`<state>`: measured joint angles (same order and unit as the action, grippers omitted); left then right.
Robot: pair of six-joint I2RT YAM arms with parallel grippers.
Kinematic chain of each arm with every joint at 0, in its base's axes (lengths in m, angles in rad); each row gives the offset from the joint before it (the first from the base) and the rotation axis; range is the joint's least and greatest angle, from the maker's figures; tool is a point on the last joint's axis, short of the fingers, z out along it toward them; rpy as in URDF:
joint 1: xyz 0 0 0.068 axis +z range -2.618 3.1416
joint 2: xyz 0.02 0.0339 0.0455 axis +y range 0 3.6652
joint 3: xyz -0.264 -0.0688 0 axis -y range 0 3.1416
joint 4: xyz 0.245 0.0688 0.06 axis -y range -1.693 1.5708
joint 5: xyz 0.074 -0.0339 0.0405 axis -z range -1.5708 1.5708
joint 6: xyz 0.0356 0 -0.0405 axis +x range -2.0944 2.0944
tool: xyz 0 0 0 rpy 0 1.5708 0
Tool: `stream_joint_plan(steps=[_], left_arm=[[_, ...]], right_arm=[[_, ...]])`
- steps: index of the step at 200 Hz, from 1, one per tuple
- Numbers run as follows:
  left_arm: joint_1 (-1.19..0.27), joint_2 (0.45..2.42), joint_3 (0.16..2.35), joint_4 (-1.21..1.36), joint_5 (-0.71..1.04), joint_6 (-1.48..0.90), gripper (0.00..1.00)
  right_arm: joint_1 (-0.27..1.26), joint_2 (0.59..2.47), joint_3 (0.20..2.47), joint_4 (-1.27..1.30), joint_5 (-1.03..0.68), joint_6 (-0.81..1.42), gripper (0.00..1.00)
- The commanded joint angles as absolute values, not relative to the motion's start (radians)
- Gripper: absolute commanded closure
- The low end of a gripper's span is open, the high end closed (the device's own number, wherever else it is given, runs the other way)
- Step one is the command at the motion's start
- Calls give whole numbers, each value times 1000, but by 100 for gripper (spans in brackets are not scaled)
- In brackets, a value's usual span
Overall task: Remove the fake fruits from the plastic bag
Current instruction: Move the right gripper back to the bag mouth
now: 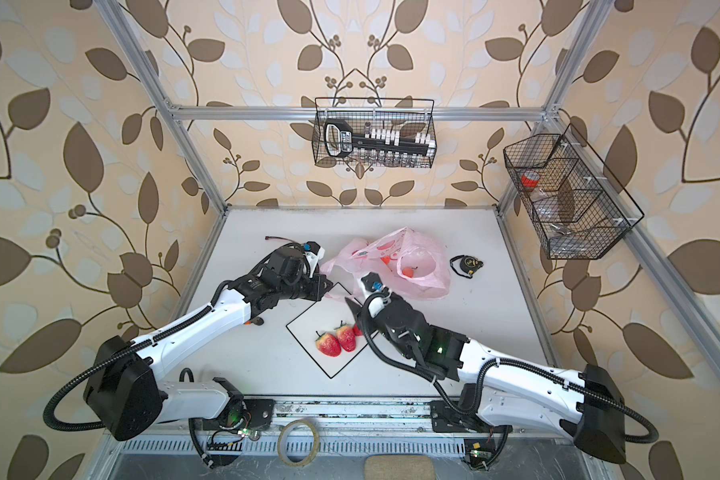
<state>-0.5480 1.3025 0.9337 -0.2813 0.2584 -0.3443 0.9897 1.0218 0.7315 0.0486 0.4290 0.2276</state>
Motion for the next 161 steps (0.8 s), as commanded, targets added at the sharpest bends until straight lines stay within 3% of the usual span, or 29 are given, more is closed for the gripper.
stream_joint_plan(steps=[1, 51, 127, 142, 161], left_arm=[[-541, 1261, 940, -266, 283, -343, 100], [-540, 1254, 942, -275, 309, -333, 100], [-542, 1246, 948, -284, 361, -311, 100], [-543, 1249, 953, -287, 373, -307, 100], [-546, 1253, 960, -307, 384, -296, 100]], right_arm=[[846, 1062, 818, -142, 406, 419, 50], [624, 1145, 854, -182, 306, 505, 60], [554, 1405, 954, -172, 335, 439, 62], [532, 1465, 981, -165, 321, 463, 58], [497, 1532, 1011, -143, 279, 522, 47]])
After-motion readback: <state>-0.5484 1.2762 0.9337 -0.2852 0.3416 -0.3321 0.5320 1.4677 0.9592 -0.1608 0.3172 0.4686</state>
